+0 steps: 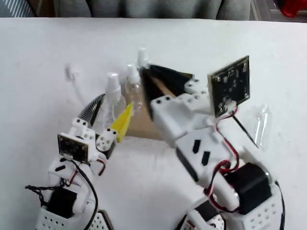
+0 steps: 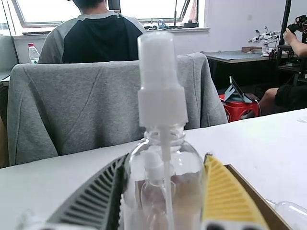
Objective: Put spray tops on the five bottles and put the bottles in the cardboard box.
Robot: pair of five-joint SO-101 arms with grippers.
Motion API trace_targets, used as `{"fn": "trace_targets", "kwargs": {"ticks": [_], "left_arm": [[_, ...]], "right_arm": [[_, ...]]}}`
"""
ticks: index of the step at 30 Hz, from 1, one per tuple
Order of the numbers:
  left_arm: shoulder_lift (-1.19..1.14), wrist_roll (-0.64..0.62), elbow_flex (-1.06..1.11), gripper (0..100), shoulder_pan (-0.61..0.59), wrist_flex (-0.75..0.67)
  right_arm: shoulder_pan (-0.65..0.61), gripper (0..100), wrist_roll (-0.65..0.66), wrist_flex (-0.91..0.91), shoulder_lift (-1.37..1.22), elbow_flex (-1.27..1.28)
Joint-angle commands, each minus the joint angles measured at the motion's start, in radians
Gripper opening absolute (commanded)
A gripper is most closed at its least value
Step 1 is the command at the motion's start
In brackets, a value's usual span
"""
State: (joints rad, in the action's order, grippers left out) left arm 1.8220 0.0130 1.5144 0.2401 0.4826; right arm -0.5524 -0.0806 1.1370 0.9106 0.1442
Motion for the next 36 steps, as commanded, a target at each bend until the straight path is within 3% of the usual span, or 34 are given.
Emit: {"fn": "trace_targets", "kwargs": {"ticks": [1,8,20,25,36], "left_arm": [[0.008,-0.087,-0.017,2,-0.013,-0.057],[0.005,-0.176,-0.017,2,-0.008,-0.114],[0.004,-0.175,-0.018,2,-0.012,-0.216],[-0.007,-0.175,-0.018,2,-0.013,-0.262],[-0.498,-0.183,-0.198,2,-0.005,-0.457]], "right_arm": [[0.114,1.5,0.015,0.170,0.019,-0.015],[0.326,1.5,0.028,0.318,0.021,0.146],[0.621,1.5,0.462,0.335,0.021,0.499],[0.699,1.5,0.543,0.309,0.021,0.667],[0.769,1.5,0.548,0.065,0.255,0.993]]}}
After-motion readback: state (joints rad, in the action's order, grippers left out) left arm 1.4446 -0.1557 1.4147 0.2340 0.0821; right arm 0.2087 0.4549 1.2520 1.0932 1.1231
